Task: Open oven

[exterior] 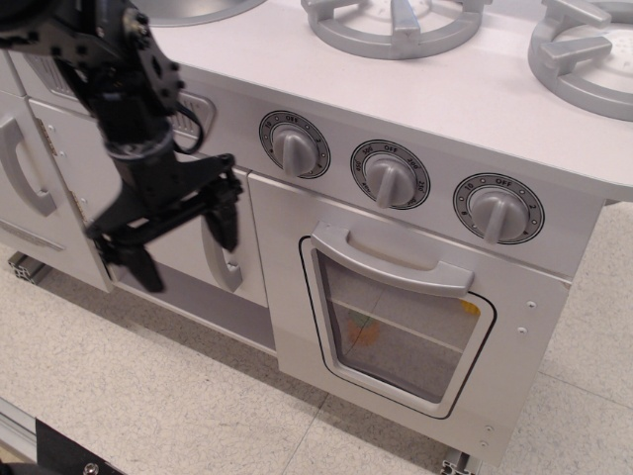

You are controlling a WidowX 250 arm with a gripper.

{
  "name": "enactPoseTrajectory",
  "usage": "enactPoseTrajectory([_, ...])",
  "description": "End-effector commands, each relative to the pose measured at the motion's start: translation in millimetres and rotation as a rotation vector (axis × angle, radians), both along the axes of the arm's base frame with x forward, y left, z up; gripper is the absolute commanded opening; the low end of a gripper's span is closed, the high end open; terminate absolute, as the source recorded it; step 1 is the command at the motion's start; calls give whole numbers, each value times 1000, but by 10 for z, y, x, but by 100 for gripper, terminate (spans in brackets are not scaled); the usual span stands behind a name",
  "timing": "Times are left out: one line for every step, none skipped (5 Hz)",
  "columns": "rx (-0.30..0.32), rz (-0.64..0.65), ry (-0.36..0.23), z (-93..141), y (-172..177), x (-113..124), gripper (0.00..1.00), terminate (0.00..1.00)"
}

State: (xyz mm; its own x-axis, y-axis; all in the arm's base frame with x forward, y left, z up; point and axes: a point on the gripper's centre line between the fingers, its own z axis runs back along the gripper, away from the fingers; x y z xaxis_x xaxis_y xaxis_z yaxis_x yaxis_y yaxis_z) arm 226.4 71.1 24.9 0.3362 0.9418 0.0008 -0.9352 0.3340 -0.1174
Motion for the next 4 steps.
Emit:
enactPoseTrajectory([-86, 194, -136, 38, -337, 324, 100, 0])
enactPoseTrajectory([-124, 202, -219, 43, -497, 416, 100, 0])
enactPoseTrajectory([-135, 196, -264, -28, -589, 486, 100, 0])
enactPoseTrajectory([-134, 218, -290, -92, -645, 566, 100, 0])
